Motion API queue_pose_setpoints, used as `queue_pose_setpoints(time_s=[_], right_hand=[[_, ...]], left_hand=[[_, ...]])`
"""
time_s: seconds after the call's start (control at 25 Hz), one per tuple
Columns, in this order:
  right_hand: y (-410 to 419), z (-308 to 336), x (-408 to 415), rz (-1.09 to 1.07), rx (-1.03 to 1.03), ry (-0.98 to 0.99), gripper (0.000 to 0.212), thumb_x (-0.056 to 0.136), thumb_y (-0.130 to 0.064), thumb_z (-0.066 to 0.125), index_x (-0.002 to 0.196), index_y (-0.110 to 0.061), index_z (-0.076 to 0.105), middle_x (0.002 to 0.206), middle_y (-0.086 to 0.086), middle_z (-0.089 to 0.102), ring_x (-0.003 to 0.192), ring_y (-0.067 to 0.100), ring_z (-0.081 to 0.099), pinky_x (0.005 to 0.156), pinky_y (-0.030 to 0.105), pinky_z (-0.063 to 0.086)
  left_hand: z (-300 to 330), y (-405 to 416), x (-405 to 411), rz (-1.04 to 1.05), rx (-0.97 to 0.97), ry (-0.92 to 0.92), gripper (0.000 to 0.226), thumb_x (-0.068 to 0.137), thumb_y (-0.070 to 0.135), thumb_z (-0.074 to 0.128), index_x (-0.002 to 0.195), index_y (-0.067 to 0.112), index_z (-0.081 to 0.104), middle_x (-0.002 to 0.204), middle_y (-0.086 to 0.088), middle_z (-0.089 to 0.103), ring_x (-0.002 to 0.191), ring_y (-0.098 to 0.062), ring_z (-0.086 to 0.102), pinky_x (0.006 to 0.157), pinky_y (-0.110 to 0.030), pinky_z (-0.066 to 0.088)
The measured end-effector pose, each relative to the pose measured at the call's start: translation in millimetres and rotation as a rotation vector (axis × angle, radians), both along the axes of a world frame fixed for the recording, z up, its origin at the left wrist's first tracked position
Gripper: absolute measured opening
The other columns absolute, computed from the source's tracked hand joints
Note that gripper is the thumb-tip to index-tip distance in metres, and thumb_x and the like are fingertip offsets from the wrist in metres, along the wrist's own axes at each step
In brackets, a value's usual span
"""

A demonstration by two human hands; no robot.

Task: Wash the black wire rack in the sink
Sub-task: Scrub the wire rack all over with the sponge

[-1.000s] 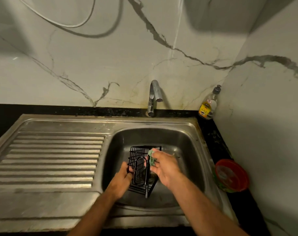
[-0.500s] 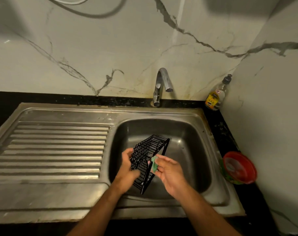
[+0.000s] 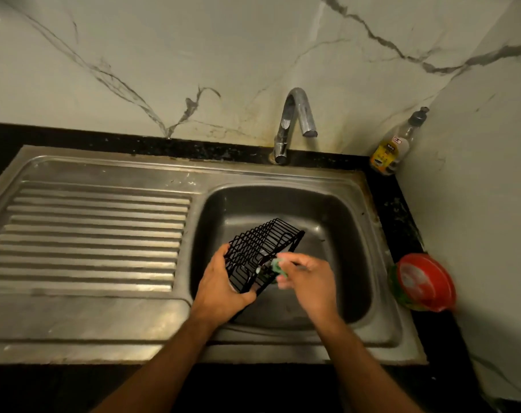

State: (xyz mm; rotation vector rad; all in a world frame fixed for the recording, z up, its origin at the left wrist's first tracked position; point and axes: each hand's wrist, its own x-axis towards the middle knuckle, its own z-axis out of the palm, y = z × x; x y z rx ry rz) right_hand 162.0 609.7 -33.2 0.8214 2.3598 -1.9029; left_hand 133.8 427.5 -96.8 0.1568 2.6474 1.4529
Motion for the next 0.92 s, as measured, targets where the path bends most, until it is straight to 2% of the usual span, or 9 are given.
queue_pose_setpoints(time_s=[0.08,0.2,0.28,0.36,0.44,0.56,0.64,0.8,0.92], right_hand=[[12,5,-9,-0.012,0.163,0.097,0.014,0.083,-0.017,0.075,0.085,-0.031,0.079,0.085,-0.016,0.076,0.083,0.001,0.071,0.083,0.025,0.055],[14,0,-26,0.141,0.322,0.228,0.021,0.081,-0.012,0.077,0.089,-0.032,0.078,0.088,-0.026,0.072,0.089,-0.006,0.067,0.088,0.020,0.052],[18,-9,-33,0.219,0.346,0.234,0.037,0.080,-0.002,0.073,0.096,-0.036,0.073,0.089,-0.023,0.072,0.087,-0.004,0.068,0.085,0.018,0.053],[28,-18,-33,0.268,0.454,0.215,0.045,0.079,0.003,0.069,0.100,-0.036,0.075,0.094,-0.015,0.072,0.087,0.002,0.068,0.086,0.017,0.051],[40,-27,-32,0.274,0.535,0.172,0.042,0.079,0.006,0.068,0.096,-0.032,0.078,0.100,-0.011,0.073,0.094,0.008,0.067,0.094,0.020,0.048],[39,-31,-25,0.264,0.543,0.112,0.039,0.078,0.006,0.067,0.099,-0.025,0.078,0.106,-0.008,0.073,0.101,0.012,0.068,0.101,0.033,0.048],[28,-26,-18,0.279,0.519,0.130,0.034,0.080,-0.002,0.069,0.104,-0.024,0.078,0.108,-0.008,0.072,0.099,0.012,0.068,0.100,0.029,0.048],[6,-10,1,0.253,0.485,0.321,0.020,0.081,-0.013,0.079,0.094,-0.028,0.080,0.102,-0.010,0.066,0.092,-0.005,0.060,0.082,-0.003,0.036],[18,-16,-10,0.316,0.481,0.334,0.026,0.078,0.001,0.075,0.087,-0.023,0.081,0.097,-0.009,0.067,0.089,-0.004,0.059,0.082,0.001,0.042]], left_hand=[[3,1,2,0.000,0.008,0.004,0.102,0.058,0.046,0.087,0.145,0.030,0.036,0.136,0.018,0.051,0.126,0.003,0.050,0.112,-0.021,0.039],[-2,2,2,-0.005,-0.072,-0.012,0.117,0.054,0.050,0.085,0.154,0.024,0.029,0.144,0.011,0.050,0.131,-0.003,0.049,0.115,-0.026,0.040],[-6,3,1,-0.043,-0.105,-0.022,0.113,0.054,0.043,0.088,0.151,0.026,0.032,0.141,0.012,0.051,0.129,-0.002,0.051,0.113,-0.021,0.040],[-4,4,3,-0.035,-0.105,-0.018,0.106,0.056,0.035,0.090,0.147,0.028,0.038,0.134,0.017,0.052,0.122,0.002,0.052,0.106,-0.006,0.034],[0,4,3,-0.026,-0.112,-0.026,0.103,0.058,0.030,0.091,0.147,0.026,0.040,0.129,0.020,0.052,0.117,0.009,0.049,0.099,0.004,0.027],[3,5,4,-0.017,-0.111,-0.008,0.100,0.059,0.020,0.091,0.146,0.020,0.042,0.124,0.024,0.049,0.112,0.018,0.042,0.095,0.008,0.024],[4,5,4,-0.017,-0.109,-0.008,0.100,0.060,0.020,0.090,0.147,0.021,0.040,0.125,0.023,0.049,0.112,0.017,0.042,0.095,0.008,0.024],[5,4,7,-0.010,-0.135,-0.006,0.101,0.061,0.024,0.089,0.149,0.022,0.038,0.129,0.022,0.047,0.115,0.015,0.040,0.098,0.007,0.023],[1,4,5,-0.052,-0.169,-0.011,0.102,0.060,0.029,0.085,0.150,0.021,0.036,0.134,0.017,0.049,0.121,0.009,0.044,0.104,0.003,0.023]])
